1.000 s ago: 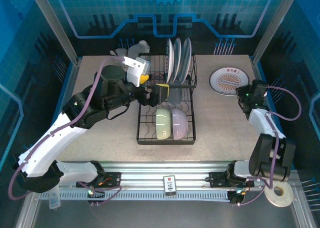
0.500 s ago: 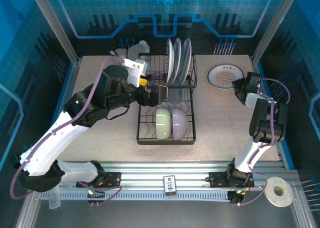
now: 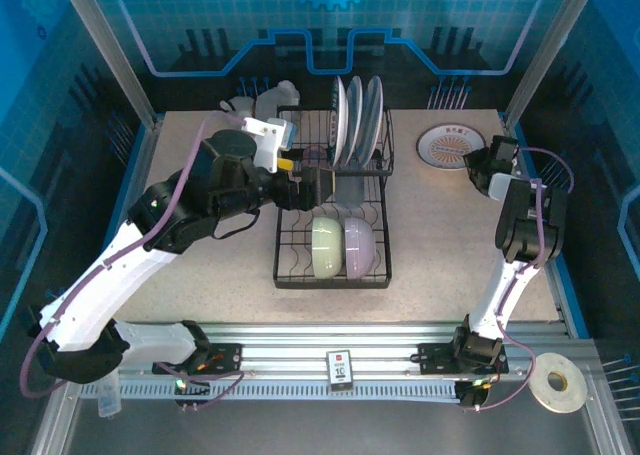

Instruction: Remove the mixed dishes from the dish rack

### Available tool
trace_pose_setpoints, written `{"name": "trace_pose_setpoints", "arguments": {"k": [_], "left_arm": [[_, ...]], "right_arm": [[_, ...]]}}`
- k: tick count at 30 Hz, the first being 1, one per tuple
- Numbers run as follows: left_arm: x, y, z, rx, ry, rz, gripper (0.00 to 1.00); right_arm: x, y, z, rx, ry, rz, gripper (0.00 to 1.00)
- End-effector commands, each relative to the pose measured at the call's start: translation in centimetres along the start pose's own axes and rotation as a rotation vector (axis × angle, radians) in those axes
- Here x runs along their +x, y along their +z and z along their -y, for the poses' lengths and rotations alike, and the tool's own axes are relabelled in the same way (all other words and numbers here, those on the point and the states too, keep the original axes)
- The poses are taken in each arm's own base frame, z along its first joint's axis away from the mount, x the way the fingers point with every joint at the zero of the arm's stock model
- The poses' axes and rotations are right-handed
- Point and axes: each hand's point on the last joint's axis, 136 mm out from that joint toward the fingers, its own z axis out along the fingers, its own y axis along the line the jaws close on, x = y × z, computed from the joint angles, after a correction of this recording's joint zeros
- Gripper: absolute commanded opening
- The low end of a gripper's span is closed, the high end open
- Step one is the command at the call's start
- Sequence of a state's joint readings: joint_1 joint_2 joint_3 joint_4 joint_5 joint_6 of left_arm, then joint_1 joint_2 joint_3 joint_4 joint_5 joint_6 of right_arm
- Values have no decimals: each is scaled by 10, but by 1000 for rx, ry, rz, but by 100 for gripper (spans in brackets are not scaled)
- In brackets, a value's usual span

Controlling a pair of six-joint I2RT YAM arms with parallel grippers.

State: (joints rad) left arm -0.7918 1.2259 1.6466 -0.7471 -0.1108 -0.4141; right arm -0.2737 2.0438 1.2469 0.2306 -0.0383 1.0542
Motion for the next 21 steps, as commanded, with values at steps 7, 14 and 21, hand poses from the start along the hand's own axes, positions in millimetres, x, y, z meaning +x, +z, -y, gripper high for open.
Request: {"name": "trace_pose_setpoints", "arguments": {"k": [7,14,21], "left_arm": [[-9,-8,4,35,-67,49,99],[-9,-12,9,78,-96,62,99],[-6,-17,24,180,-127,35,99]], "right_arm": [[-21,13,6,5,39,9,0],[-20,17,13,25,37,-19,5],[-13,19,20,32,55,-53,19]]}}
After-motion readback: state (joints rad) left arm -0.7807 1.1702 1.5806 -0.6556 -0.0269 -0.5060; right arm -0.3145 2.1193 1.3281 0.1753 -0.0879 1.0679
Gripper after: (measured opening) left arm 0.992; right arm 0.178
